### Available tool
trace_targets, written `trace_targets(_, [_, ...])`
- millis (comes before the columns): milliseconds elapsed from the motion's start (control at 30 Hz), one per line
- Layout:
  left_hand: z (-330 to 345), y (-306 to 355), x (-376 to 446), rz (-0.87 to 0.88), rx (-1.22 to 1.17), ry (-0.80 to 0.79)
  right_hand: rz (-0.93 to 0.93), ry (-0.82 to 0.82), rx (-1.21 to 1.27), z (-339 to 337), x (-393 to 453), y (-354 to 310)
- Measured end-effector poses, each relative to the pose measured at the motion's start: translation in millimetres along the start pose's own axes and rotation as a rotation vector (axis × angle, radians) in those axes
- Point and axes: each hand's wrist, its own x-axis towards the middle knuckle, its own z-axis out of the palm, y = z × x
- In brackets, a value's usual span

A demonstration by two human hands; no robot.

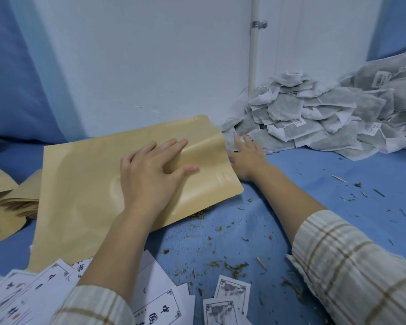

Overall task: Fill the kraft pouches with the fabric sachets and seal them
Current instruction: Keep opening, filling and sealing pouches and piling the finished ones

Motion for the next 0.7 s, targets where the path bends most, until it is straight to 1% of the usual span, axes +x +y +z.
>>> trace_targets(33, [-0.2,-0.2,0.3,0.001,-0.003,-0.002,0.011,-0.074,-0.028,2.6,0.1,-0.2])
trace_targets(67, [-0.4,-0.4,0.5,-0.001,-0.008,-0.003,0.041,-0.097,-0.014,5.1,0.2,0.3])
trace_targets(100, [-0.3,-0.5,0.6,-0.004,-0.012,-0.004,0.076,-0.055,0.034,6.6,0.0,1.2])
trace_targets(133, [-0.2,-0.5,0.7,-0.005,-0.014,-0.003,0.096,0.056,0.108,6.3,0.2,1.7])
trace_targets(167, [0.1,-0.7,0.7,-0.005,-0.011,-0.002,0.113,0.221,0.21,4.3,1.0,1.4])
trace_targets(233, [0.8,-1.0,0.4,-0.005,-0.002,-0.005,0.172,0.567,0.504,-5.0,0.7,-0.4])
trace_targets(267, [0.9,-1.3,0.6,-0.004,-0.001,-0.003,0.225,0.704,0.684,-10.2,-0.2,0.3])
trace_targets(300, [0.8,-1.7,0.9,-0.004,-0.002,0.002,0.299,0.81,0.851,-15.0,-1.7,1.2])
trace_targets(333, [0.6,-1.9,1.1,-0.005,-0.005,0.007,0.384,0.87,0.993,-19.0,-3.9,2.2])
trace_targets(367, [0.6,-1.9,1.1,-0.007,-0.008,0.009,0.466,0.89,1.121,-21.0,-5.3,3.6])
trace_targets(433, [0.5,-1.5,1.0,-0.005,-0.008,0.01,0.603,0.865,1.409,-21.7,-3.8,7.8])
trace_targets(467, [0.4,-1.4,1.0,-0.006,-0.008,0.009,0.646,0.835,1.577,-23.3,-2.9,9.7])
trace_targets(500, [0.0,-1.3,1.1,-0.009,-0.009,0.007,0.649,0.789,1.739,-25.7,-1.9,11.3])
trace_targets(567, [0.0,-0.7,0.8,-0.009,-0.009,0.006,0.535,0.686,1.973,-29.5,-3.7,13.6])
trace_targets(600, [-0.5,-0.7,1.0,-0.01,-0.011,0.006,0.463,0.629,2.038,-30.7,-4.7,13.2])
trace_targets(633, [-1.0,-0.1,1.3,-0.017,-0.02,0.005,0.396,0.571,2.072,-32.1,-6.5,11.8])
trace_targets(700, [-2.5,2.5,2.9,-0.021,-0.044,0.015,0.264,0.492,2.05,-35.5,-10.5,4.7])
